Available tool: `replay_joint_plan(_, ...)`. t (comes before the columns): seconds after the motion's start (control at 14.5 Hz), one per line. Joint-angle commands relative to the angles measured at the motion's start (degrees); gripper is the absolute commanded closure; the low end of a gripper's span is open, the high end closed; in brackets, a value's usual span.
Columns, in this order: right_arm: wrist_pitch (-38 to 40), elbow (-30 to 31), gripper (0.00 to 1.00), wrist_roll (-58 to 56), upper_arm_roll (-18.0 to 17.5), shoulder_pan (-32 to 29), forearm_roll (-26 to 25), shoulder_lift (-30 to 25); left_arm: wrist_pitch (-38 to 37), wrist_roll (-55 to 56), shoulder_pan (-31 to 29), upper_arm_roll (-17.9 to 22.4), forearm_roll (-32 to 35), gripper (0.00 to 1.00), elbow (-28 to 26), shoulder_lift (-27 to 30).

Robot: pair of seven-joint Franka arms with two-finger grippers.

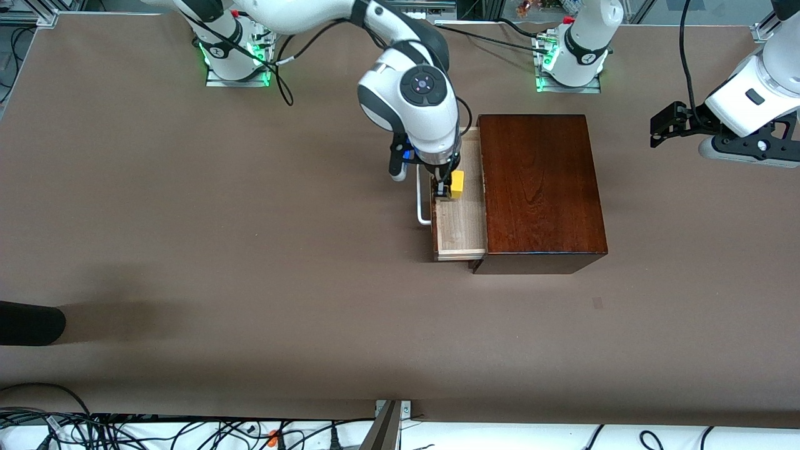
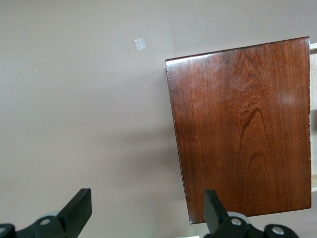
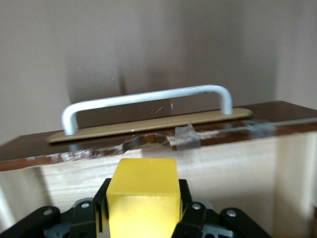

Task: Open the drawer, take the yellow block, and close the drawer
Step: 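Lift the cube out with the right gripper while the left gripper reaches the drawer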

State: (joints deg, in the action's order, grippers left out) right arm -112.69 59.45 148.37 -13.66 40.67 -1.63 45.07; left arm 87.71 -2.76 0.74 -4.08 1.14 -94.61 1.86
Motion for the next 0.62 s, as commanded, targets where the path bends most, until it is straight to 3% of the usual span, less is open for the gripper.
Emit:
replay_joint_plan(0.0, 6.94, -2.15, 0.91, -4.90, -0.49, -4.62, 5.65, -4.10, -0.96, -0.84, -0.57, -0.14, -1.49, 0.00, 0.83, -0.19)
replay_joint_plan(0.35, 25.11, -0.75, 0.91, -37.99, 0.04, -15.77, 7.61, -9.99, -0.96, -0.84, -0.48, -0.23, -1.58, 0.00, 1.26, -0.27)
replay_joint_plan(0.48, 28.74, 2.58, 0.91, -53.37, 0.83, -20.52, 7.52, -13.15, -2.09, -0.84, 0.39, -0.75, -1.67, 0.00, 1.62, -0.45)
replay_joint_plan(0.55, 29.02, 5.65, 0.91, -59.80, 3.01, -22.37, 7.61, -15.34, -3.85, -0.93, 0.66, -1.19, -1.58, 0.00, 1.79, -1.15)
